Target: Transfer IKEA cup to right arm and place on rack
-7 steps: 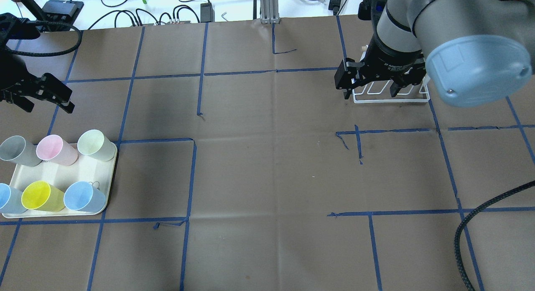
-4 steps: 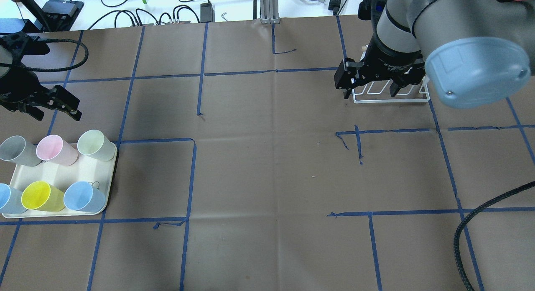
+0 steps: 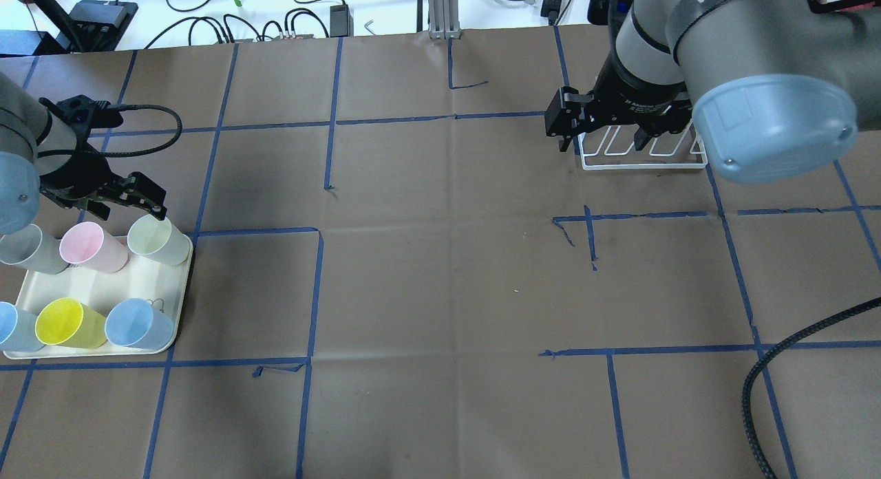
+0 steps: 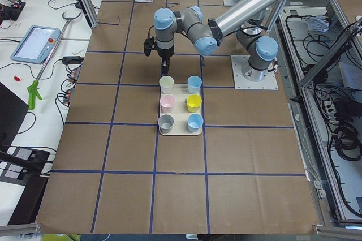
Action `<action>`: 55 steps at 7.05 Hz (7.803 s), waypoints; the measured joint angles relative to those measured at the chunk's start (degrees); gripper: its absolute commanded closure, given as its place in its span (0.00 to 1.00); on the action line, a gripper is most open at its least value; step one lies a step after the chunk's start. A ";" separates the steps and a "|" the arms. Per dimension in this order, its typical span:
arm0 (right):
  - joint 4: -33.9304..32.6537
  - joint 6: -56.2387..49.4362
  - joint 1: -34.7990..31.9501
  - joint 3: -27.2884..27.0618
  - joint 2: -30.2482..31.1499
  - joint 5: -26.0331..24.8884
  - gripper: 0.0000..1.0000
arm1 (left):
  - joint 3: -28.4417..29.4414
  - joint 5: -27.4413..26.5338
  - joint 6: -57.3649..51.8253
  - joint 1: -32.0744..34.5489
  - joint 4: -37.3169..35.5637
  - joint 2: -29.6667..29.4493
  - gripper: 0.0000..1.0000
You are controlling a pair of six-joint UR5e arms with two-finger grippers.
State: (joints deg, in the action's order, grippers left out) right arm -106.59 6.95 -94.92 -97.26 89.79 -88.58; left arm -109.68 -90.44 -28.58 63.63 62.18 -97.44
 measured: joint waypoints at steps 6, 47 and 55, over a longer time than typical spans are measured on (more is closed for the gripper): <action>-22.51 18.44 -0.32 -7.56 0.83 5.66 0.00 | -5.04 0.06 0.65 0.17 -11.17 -6.55 0.04; -88.21 88.62 -7.36 -23.82 -11.11 19.66 0.00 | -15.70 61.07 -2.23 20.39 -70.66 -4.15 1.00; -87.46 91.42 -12.60 -17.18 -16.76 13.01 0.00 | -15.59 61.09 -2.06 20.48 -70.65 -4.15 0.99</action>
State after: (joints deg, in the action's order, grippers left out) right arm -194.05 98.38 -107.52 -114.44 73.03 -75.58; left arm -125.27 -29.36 -30.64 84.11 -8.47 -101.60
